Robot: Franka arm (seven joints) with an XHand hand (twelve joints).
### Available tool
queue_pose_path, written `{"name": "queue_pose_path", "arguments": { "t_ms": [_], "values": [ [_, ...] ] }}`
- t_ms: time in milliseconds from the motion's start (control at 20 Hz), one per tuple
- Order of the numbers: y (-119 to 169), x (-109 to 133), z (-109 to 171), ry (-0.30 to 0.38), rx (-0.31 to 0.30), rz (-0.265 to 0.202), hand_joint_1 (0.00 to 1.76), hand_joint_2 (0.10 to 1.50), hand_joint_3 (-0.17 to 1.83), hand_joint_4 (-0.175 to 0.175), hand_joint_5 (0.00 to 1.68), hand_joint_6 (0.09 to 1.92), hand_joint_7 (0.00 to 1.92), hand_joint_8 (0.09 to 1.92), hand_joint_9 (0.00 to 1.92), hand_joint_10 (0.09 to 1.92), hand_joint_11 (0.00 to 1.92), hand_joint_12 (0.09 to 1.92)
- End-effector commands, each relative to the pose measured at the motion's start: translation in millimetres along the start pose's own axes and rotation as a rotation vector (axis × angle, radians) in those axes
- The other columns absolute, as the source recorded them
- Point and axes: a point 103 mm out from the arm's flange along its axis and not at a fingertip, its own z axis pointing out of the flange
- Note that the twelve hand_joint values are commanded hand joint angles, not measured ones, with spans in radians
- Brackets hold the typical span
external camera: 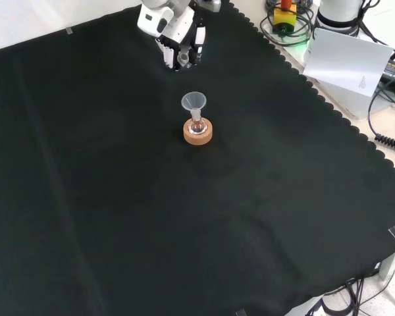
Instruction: Put the graduated cylinder back on the table.
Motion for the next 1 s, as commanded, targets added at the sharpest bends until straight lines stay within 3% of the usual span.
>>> {"name": "queue_pose_path", "arguments": {
  "t_ms": [50,600,1000],
  "values": [
    [4,-5,4,0.052,-0.082,-0.06,1.24,1.16,0.0,-0.175,0.88,1.15,0.91,1.14,1.47,0.09,1.26,0.73],
    [36,-25,24,0.222,-0.296,-0.104,1.24,1.16,0.0,-0.175,0.88,1.15,0.91,1.14,1.47,0.09,1.26,0.73],
    [69,-41,30,0.312,-0.367,-0.138,1.24,1.16,0.0,-0.175,0.88,1.15,0.91,1.14,1.47,0.09,1.26,0.73]
  ]
}}
